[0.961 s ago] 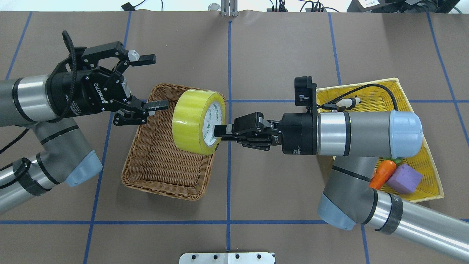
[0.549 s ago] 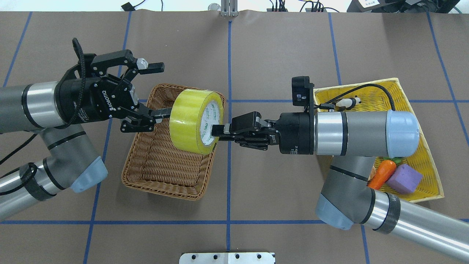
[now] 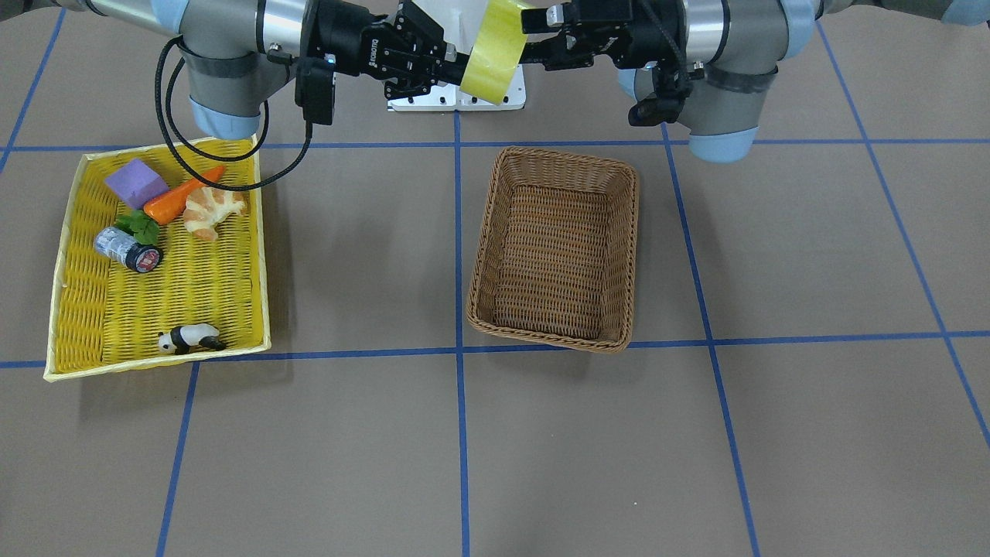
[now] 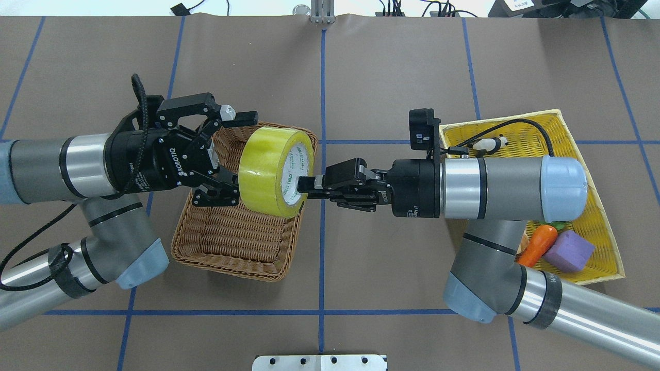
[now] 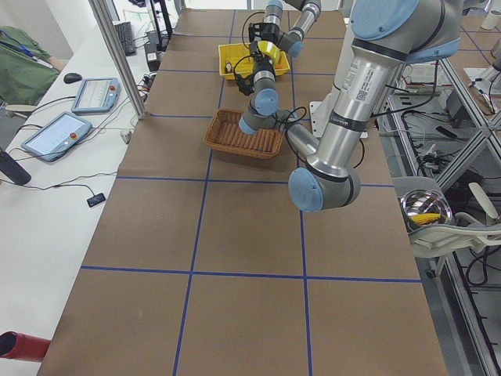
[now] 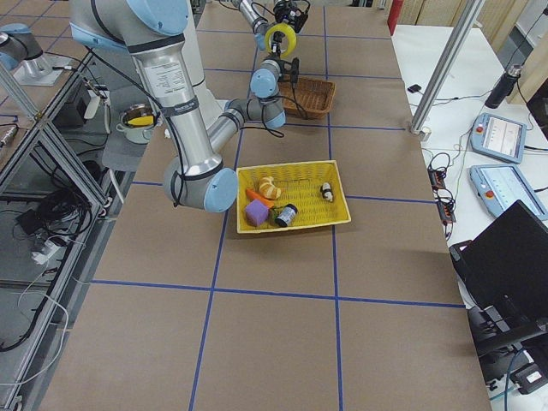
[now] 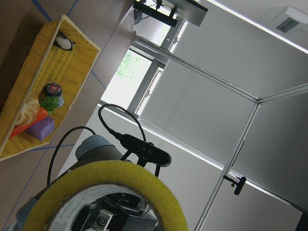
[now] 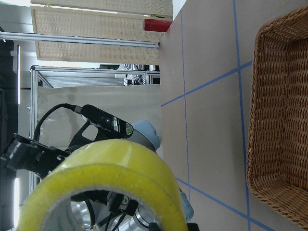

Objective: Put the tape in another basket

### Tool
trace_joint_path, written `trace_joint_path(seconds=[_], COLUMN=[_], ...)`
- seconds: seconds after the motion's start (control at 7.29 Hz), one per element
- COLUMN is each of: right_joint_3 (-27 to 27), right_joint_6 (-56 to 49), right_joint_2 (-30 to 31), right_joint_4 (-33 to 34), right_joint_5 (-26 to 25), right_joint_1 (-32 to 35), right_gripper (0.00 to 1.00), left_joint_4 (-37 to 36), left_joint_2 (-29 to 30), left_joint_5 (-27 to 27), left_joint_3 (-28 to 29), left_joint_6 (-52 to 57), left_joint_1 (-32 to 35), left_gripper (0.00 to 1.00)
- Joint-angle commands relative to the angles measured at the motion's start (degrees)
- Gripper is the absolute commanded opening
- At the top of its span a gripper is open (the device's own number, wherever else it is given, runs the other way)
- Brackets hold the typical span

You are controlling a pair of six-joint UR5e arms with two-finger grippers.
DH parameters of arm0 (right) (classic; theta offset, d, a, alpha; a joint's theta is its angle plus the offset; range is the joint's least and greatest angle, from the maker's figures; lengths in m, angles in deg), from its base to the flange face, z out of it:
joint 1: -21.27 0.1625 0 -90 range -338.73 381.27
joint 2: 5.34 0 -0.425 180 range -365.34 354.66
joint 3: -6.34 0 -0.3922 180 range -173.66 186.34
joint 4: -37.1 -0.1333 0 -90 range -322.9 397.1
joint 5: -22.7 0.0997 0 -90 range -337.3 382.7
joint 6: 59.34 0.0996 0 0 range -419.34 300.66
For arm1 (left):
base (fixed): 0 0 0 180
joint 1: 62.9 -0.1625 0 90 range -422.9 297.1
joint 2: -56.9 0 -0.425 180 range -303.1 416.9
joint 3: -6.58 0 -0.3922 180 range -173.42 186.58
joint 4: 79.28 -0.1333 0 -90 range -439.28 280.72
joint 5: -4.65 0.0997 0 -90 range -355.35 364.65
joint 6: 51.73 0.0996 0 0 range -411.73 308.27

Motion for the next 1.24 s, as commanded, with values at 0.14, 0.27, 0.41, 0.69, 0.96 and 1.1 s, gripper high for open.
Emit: trace_joint_path(seconds=[0.14,0.27,0.41,0.69,0.96,1.1], right_joint_3=[-0.1,-0.1,0.0,0.0,0.6,0.6], right_joint_6=[0.0,-0.1,-0.2,0.0,2.0,2.7], right_joint_2=[0.1,0.2,0.4,0.5,0.4,0.3], right_joint_4=[0.0,-0.1,-0.3,-0.4,-0.4,-0.4], right_joint_5=[0.0,0.1,0.2,0.4,0.0,0.1], right_joint_1=[-0.2,-0.3,-0.3,-0.3,-0.8,-0.8], right_gripper=[0.0,0.0,0.0,0.15,1.0,1.0], left_joint_4=[-0.1,-0.6,-0.6,-0.4,-0.1,0.0], left_joint_2=[0.3,0.6,0.8,0.9,0.6,0.4], left_joint_5=[0.5,0.5,0.5,0.4,0.3,0.0], left_joint_3=[-0.4,-0.7,-0.6,-0.6,0.0,0.6], left_joint_6=[-0.1,-0.1,-0.1,-0.1,-0.2,-0.1], left_joint_1=[-0.8,-0.8,-0.8,-0.8,-0.9,-1.0], left_gripper=[0.94,0.75,0.52,0.0,0.0,0.0])
